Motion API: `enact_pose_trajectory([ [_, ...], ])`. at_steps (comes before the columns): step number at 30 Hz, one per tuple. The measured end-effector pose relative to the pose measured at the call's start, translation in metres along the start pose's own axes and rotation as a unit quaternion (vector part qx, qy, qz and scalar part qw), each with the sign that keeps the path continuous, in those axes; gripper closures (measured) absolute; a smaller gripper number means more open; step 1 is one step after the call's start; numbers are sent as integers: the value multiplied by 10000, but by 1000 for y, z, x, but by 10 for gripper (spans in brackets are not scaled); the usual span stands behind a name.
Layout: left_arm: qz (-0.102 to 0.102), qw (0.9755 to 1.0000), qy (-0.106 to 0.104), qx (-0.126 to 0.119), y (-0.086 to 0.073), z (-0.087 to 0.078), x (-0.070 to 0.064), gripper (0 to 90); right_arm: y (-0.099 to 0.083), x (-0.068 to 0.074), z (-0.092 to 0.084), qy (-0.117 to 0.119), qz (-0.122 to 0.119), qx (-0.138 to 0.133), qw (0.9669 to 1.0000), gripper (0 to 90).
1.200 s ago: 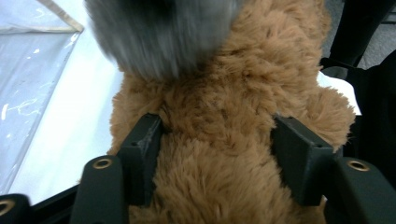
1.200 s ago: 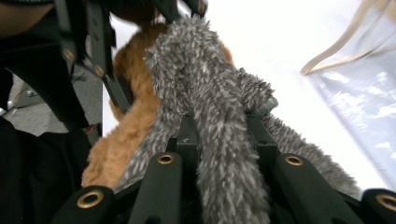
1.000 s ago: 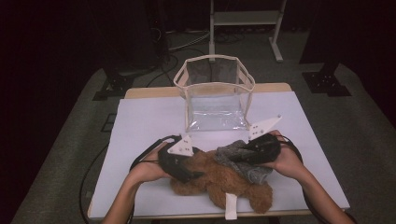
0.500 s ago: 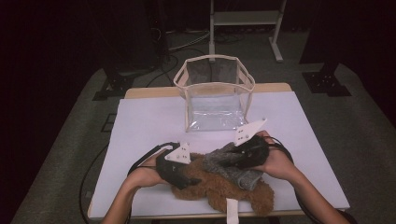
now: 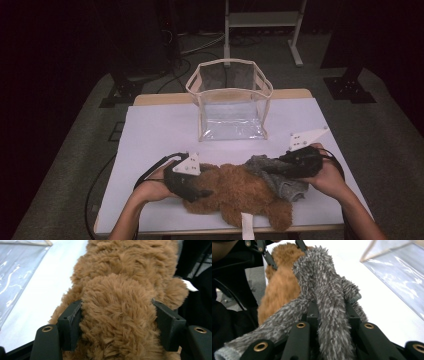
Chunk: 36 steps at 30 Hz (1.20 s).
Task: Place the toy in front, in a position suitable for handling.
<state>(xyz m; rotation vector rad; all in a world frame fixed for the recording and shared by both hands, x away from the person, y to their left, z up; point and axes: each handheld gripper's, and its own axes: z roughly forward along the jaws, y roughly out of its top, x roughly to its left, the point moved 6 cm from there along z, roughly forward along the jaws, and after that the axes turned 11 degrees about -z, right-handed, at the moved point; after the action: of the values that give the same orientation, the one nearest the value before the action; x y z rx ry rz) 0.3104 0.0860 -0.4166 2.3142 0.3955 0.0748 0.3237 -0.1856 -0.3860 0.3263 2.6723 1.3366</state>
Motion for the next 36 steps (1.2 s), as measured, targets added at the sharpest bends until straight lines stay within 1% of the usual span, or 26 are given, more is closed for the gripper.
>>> enact_pose_trajectory([
  [1, -124, 9999, 96, -13, 1, 1, 6, 311, -7, -1, -5, -53, 72, -43, 10000, 717],
  [2, -179, 9998, 129, -2, 1, 1, 8, 311, -9, 0, -7, -56, 81, -80, 9999, 717],
  [4, -306, 9993, 223, -7, 4, 4, 13, 310, -8, 4, -12, -59, -3, -275, 9996, 718],
  [5, -288, 9993, 237, 16, 5, 4, 14, 310, -7, 8, -15, -26, -55, -417, 9991, 717],
  [6, -311, 9992, 250, 6, 6, 5, 15, 310, -6, 10, -15, -44, -90, -438, 9990, 717],
  [8, -313, 9992, 258, 34, 7, 5, 16, 310, -8, 13, -14, -99, -136, -401, 9991, 718],
  [9, -335, 9989, 314, 48, 8, 5, 19, 310, -14, 14, -10, -65, -56, -381, 9992, 718],
  [10, -335, 9989, 314, 48, 8, 5, 19, 311, -18, 13, -8, -39, 4, -382, 9993, 718],
  [12, -442, 9984, 361, 0, 6, 3, 22, 314, -27, 11, -6, 51, 195, -435, 9989, 720],
  [14, -507, 9980, 369, -51, 3, 1, 25, 316, -36, 10, -3, 107, 297, -451, 9985, 721],
  [16, -591, 9975, 385, -81, 0, 0, 26, 316, -47, 13, 1, 159, 378, -321, 9986, 721],
  [18, -631, 9972, 385, -104, -1, -1, 28, 316, -53, 15, 4, 186, 409, -192, 9988, 721],
  [21, -644, 9970, 412, -83, 0, -1, 29, 316, -52, 14, 5, 169, 402, -143, 9989, 724],
  [23, -664, 9968, 428, -76, 1, -3, 28, 317, -41, 10, 4, 106, 321, -220, 9992, 725],
  [24, -613, 9973, 403, -58, 2, -5, 27, 319, -37, 9, 4, 89, 293, -246, 9992, 726],
  [25, -605, 9975, 333, -128, 3, -7, 25, 319, -31, 6, 4, 71, 241, -299, 9992, 726],
  [26, -605, 9975, 333, -128, 3, -7, 25, 319, -31, 6, 4, 71, 241, -299, 9992, 726],
  [27, -576, 9979, 214, -205, 5, -9, 21, 319, -24, 3, 5, 55, 207, -322, 9993, 726],
  [28, -494, 9984, 98, -260, 7, -10, 16, 318, -15, -3, 9, 61, 158, -411, 9990, 727],
  [29, -494, 9984, 98, -260, 7, -10, 16, 316, -12, -4, 11, 81, 152, -438, 9989, 728],
  [30, -360, 9991, 94, -190, 8, -8, 12, 307, -9, -6, 15, 108, 134, -456, 9988, 728],
  [31, -208, 9997, 24, -139, 13, -1, 6, 300, -7, -7, 20, 117, 127, -429, 9989, 728],
  [32, -151, 9998, 49, -94, 14, 2, 5, 292, -7, -8, 23, 118, 101, -403, 9991, 728],
  [33, -67, 9999, 139, 16, 16, 7, 4, 288, -8, -7, 25, 117, 110, -367, 9992, 729],
  [34, -31, 9998, 208, 74, 17, 8, 5, 296, -11, -7, 27, 109, 135, -327, 9993, 730],
  [36, -32, 9997, 245, 78, 18, 10, 5, 329, -21, -7, 28, 120, 250, -258, 9993, 730],
])
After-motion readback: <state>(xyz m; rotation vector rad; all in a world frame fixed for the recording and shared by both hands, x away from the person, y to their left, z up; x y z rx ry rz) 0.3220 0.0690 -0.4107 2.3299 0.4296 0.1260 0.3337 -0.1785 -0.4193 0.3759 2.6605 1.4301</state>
